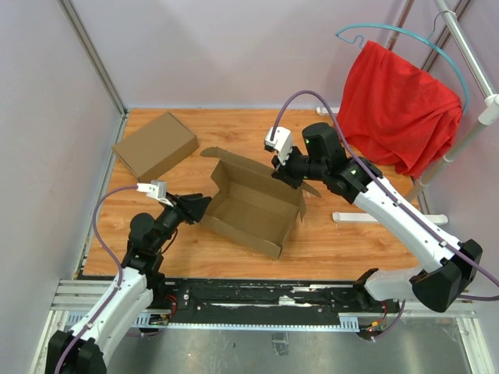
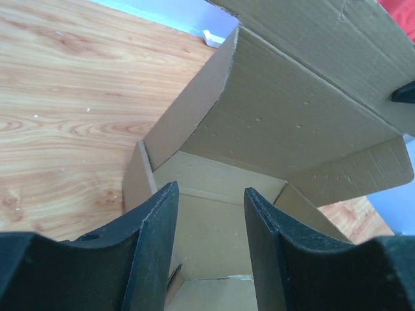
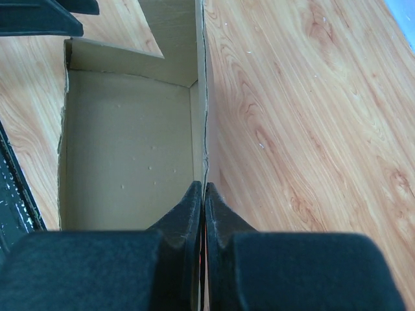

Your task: Fold the paper box

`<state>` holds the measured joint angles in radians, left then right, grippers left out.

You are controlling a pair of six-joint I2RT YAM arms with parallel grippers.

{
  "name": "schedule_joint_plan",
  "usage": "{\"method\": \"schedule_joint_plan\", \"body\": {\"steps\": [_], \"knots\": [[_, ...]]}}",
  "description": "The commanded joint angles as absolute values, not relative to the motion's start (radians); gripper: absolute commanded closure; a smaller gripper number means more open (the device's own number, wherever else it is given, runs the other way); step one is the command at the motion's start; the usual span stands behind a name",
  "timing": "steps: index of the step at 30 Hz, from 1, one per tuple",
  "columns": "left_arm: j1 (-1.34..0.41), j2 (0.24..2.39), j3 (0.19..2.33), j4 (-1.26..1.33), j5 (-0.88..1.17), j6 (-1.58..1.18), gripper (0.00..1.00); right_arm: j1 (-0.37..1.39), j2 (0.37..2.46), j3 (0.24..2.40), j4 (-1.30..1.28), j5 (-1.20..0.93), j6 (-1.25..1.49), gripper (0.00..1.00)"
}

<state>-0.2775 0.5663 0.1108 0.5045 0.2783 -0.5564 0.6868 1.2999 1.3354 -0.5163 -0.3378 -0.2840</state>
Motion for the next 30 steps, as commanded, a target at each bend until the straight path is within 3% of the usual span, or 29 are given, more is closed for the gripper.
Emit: {"method": "schedule_joint_plan", "body": {"steps": [1, 12, 30], "knots": [[-0.282, 0.536, 0.076, 0.451, 0.185, -0.538, 0.49, 0.69, 1.294, 1.342, -0.516, -0.296, -0.28, 0.99], [-0.285, 0.851, 0.059, 0.593, 0.249, -0.554, 0.53, 0.69, 1.337, 1.407, -0.473, -0.248, -0.309, 0.99], [-0.299, 1.001, 0.073, 0.757, 0.165, -0.642, 0.58, 0.69, 1.551, 1.61, -0.337, -0.189, -0.397, 0.99]]}}
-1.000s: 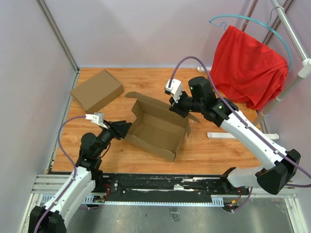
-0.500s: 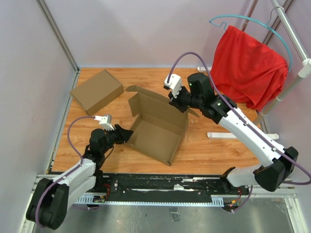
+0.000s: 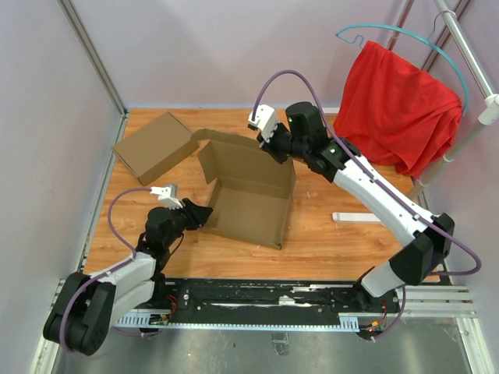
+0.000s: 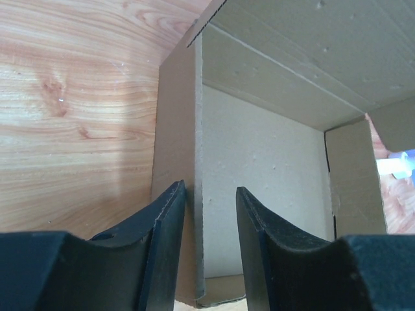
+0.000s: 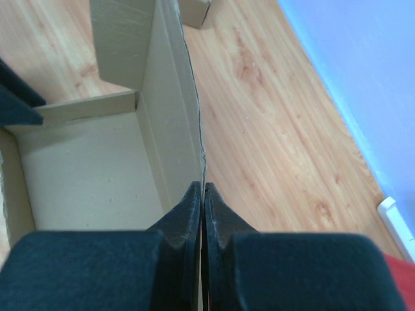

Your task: Fold the paper box

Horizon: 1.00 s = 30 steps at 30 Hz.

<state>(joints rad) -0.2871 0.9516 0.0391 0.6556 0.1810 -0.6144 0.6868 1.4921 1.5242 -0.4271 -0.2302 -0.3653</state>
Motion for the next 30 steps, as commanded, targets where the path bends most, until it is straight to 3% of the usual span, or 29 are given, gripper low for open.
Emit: {"method": "schedule_joint_plan", "body": {"steps": [1, 13, 15, 16, 19, 21, 23, 30], "knots": [[-0.301, 1.02, 0.087, 0.768, 0.173, -0.644, 0.59, 0.689, 1.567, 1.625, -0.337, -0.181, -0.398, 0.99], [-0.413, 1.058, 0.173, 0.772, 0.128, -0.624, 0.59, 0.684, 1.596, 1.588, -0.277, -0.126, -0.479, 0.98], [-0.416, 1.031, 0.171, 0.744, 0.118, -0.617, 0.59, 0.684, 1.583, 1.581, -0.275, -0.126, -0.472, 0.94], [-0.417, 1.019, 0.167, 0.731, 0.113, -0.612, 0.58, 0.685, 1.575, 1.578, -0.275, -0.123, -0.467, 0.91], [-0.418, 0.987, 0.159, 0.695, 0.095, -0.598, 0.55, 0.685, 1.552, 1.561, -0.264, -0.084, -0.436, 0.62], [-0.417, 0.975, 0.151, 0.686, 0.084, -0.592, 0.55, 0.686, 1.531, 1.55, -0.265, -0.066, -0.418, 0.54], [-0.417, 0.981, 0.147, 0.684, 0.077, -0.586, 0.55, 0.686, 1.501, 1.537, -0.26, -0.035, -0.381, 0.39], [-0.419, 1.075, 0.151, 0.697, 0.072, -0.579, 0.57, 0.686, 1.341, 1.372, -0.228, 0.178, -0.241, 0.24]]}}
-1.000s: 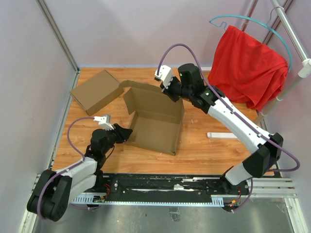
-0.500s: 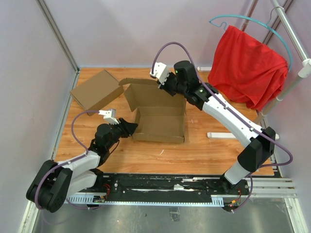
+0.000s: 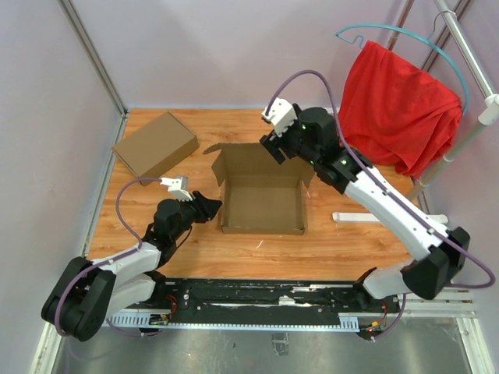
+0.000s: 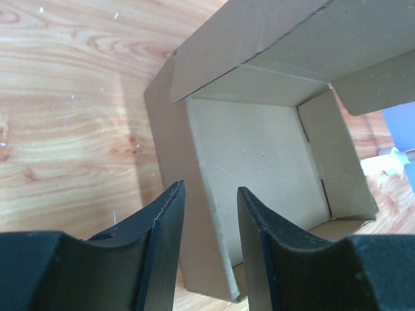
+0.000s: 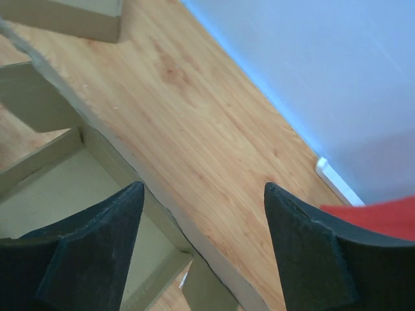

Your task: Fold the paper box

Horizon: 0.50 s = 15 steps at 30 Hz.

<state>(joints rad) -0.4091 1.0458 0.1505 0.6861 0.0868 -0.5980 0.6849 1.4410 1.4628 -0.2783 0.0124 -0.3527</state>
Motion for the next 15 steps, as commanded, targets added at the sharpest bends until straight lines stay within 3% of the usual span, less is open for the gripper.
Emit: {"method": "schedule_joint_plan", "body": {"steps": [1, 10, 15], "knots": [[-0.422, 1.077, 0.148, 0.705, 0.063, -0.584, 0.57, 0.685, 1.309, 1.334, -0.215, 0.226, -0.218, 0.23], [-0.423, 0.93, 0.178, 0.665, -0.03, -0.537, 0.53, 0.682, 1.046, 1.033, -0.13, 0.503, -0.047, 0.22], [-0.423, 0.835, 0.174, 0.633, -0.085, -0.522, 0.54, 0.681, 0.895, 0.929, -0.056, 0.523, -0.005, 0.22]]}}
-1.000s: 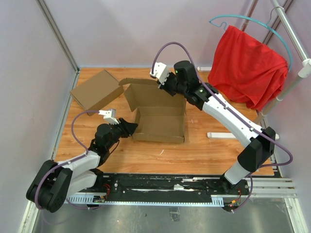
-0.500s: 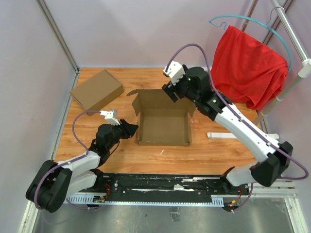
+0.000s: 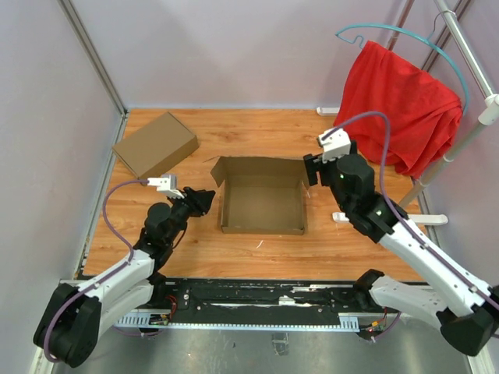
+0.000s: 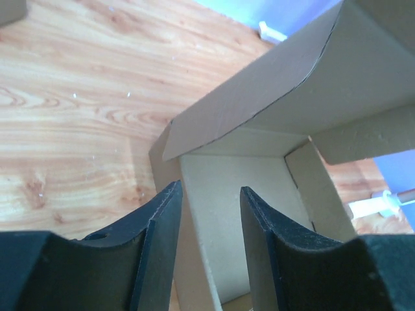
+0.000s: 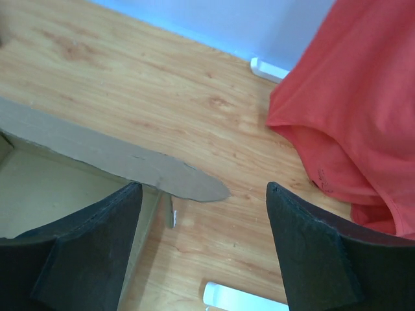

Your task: Fold the paper box

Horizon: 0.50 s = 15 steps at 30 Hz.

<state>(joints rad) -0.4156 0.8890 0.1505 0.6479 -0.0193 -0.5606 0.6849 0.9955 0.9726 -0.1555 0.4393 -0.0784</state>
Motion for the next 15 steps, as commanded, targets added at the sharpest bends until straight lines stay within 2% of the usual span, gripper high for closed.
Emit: {"method": "schedule_joint_plan", "body": {"steps": [1, 8, 15], "knots": [[-0.424, 0.827, 0.179, 0.62, -0.087, -0.52, 0.54, 0.68, 0.886, 0.925, -0.055, 0.524, -0.007, 0.22], [-0.423, 0.767, 0.204, 0.57, -0.089, -0.509, 0.53, 0.68, 0.919, 0.959, -0.113, 0.496, -0.01, 0.23], [-0.423, 0.782, 0.221, 0.549, -0.125, -0.501, 0.53, 0.663, 0.894, 0.937, -0.157, 0.722, 0.079, 0.24]]}}
